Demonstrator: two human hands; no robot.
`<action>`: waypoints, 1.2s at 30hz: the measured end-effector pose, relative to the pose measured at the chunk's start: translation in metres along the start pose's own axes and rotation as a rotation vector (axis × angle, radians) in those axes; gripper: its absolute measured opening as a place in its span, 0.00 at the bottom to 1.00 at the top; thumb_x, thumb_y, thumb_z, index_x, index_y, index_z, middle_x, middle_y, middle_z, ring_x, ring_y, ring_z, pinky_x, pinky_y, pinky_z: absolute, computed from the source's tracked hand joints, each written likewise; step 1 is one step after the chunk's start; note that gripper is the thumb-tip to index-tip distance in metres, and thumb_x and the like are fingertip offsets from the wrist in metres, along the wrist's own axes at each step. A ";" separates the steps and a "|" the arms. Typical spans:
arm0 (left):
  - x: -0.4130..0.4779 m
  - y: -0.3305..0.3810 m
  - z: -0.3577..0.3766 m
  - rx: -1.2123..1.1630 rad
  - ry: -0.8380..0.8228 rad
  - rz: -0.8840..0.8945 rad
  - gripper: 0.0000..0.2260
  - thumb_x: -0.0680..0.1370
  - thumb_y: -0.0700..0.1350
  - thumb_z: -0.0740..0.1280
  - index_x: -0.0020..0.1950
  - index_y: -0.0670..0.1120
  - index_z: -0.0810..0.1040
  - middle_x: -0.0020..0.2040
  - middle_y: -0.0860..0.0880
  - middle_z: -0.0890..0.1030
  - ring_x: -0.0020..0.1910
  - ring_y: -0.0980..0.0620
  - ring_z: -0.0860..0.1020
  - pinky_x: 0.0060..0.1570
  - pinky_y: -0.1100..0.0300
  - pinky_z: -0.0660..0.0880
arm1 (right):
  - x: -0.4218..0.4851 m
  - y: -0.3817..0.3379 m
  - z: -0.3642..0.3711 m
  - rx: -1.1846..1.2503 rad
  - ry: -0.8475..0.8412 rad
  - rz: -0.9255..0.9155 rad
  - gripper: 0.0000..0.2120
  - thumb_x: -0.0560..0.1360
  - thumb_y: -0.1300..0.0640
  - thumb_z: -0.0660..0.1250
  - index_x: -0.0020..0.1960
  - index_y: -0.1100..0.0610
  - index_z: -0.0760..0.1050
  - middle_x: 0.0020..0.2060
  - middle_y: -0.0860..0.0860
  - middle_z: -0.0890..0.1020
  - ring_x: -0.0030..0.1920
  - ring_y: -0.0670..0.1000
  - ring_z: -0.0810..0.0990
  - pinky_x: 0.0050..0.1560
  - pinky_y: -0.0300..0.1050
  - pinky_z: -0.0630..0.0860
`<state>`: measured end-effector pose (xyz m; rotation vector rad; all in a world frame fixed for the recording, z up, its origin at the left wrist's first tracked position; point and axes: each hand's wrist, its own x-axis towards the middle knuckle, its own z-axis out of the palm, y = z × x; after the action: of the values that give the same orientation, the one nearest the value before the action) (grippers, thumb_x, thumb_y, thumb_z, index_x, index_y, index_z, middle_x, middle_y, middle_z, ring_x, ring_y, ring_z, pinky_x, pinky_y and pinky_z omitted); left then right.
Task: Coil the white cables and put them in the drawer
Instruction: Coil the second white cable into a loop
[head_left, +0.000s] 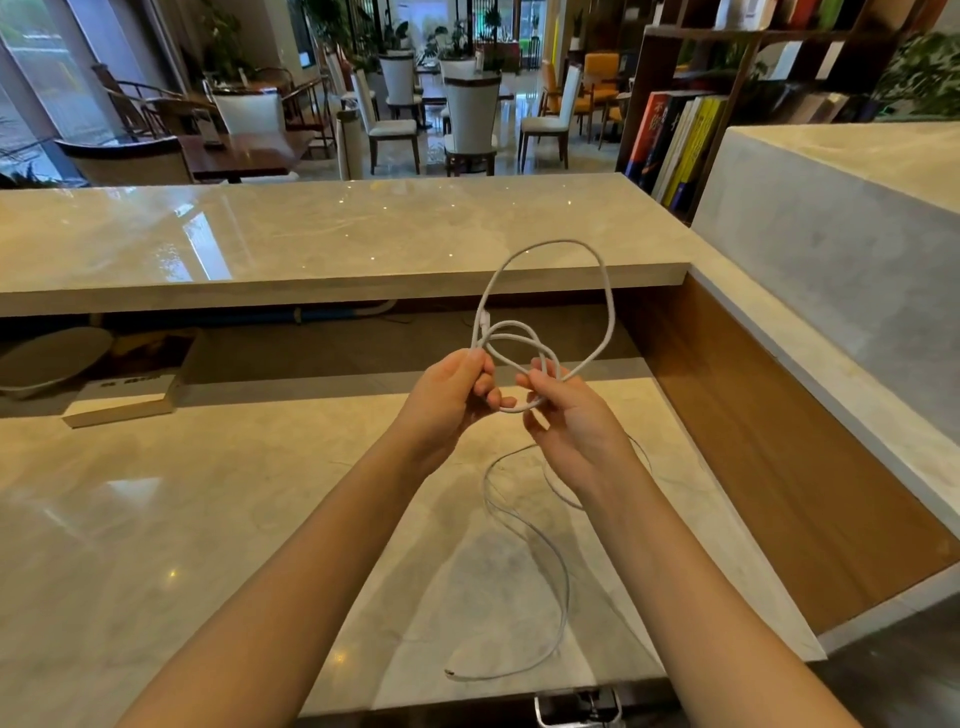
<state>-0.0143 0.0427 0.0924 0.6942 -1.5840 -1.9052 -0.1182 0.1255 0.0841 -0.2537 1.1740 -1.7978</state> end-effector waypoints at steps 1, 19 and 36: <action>0.001 0.000 0.001 0.031 0.033 0.013 0.12 0.82 0.45 0.52 0.45 0.43 0.72 0.31 0.50 0.69 0.30 0.56 0.73 0.43 0.59 0.78 | -0.001 0.000 -0.001 0.030 -0.034 0.022 0.05 0.75 0.64 0.64 0.47 0.57 0.77 0.39 0.52 0.80 0.43 0.48 0.76 0.46 0.44 0.70; 0.017 -0.004 0.011 -0.317 0.218 -0.166 0.10 0.80 0.37 0.53 0.43 0.43 0.72 0.30 0.50 0.68 0.25 0.57 0.60 0.32 0.63 0.64 | 0.000 0.013 -0.013 -1.081 0.310 -0.704 0.30 0.68 0.49 0.74 0.65 0.54 0.66 0.57 0.49 0.68 0.53 0.46 0.68 0.48 0.38 0.68; 0.029 -0.030 0.001 0.152 0.308 -0.098 0.11 0.82 0.41 0.51 0.47 0.41 0.71 0.33 0.48 0.69 0.30 0.54 0.66 0.35 0.60 0.70 | 0.001 -0.014 -0.010 -0.561 -0.033 -0.417 0.08 0.76 0.58 0.65 0.40 0.56 0.80 0.31 0.46 0.77 0.33 0.37 0.73 0.39 0.31 0.71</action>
<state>-0.0383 0.0273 0.0622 1.0918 -1.5295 -1.6587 -0.1330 0.1324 0.0892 -0.9059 1.6774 -1.7558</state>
